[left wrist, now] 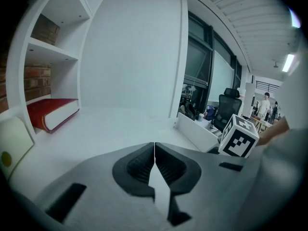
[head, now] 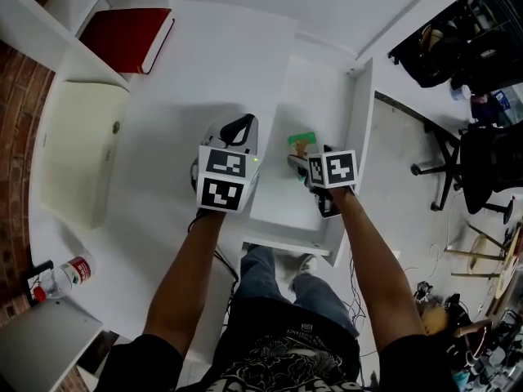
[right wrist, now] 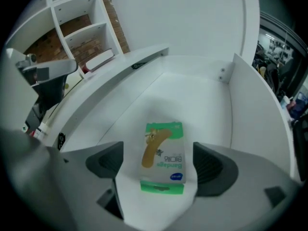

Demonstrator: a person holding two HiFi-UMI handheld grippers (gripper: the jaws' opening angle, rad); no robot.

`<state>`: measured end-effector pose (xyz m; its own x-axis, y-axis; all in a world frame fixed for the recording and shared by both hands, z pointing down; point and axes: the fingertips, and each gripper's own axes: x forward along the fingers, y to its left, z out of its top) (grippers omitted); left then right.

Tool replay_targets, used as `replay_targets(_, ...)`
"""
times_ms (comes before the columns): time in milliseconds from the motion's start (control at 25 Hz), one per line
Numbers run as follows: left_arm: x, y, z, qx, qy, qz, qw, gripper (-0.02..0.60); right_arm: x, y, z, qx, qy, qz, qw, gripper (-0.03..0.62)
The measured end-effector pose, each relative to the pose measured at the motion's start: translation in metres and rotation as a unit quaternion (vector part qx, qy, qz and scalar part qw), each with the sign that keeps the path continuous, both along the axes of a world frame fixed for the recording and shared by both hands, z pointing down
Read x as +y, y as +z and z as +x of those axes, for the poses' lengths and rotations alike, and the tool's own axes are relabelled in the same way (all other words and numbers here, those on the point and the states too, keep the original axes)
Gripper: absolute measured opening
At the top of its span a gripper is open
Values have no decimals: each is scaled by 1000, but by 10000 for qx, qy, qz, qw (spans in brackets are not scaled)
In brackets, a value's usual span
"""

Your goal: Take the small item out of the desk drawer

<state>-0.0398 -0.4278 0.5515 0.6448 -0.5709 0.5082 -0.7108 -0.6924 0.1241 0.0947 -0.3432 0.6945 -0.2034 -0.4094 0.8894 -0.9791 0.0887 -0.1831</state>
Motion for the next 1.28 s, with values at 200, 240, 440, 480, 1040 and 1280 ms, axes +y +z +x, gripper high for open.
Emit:
replay_targets(200,-6,7,0,-5,58,-47,10000,9,-5,15,4,114,64,-107,9999,463)
replay_targets(240,-7,8,0,4,66,-56,10000,9,-7,18,4,138,72,-126,9998,465)
replay_targets(440,-9,10,1,0,102,-17,9999,9,-11,27,1,172,42,-246,9995,468)
replay_targets(480,-10,9,1,13,94,-12,10000,8,-11,29,0,193,21,-279,9994,468)
replay_targets(1040,-13,8,1,7,91,15,10000,9,-10,34,6,592,42,-450,9972,403)
replay_targets(1280,-12,8,8,-14,138,13,9999,9,-9,32,9,579,-8,-447,9973,350)
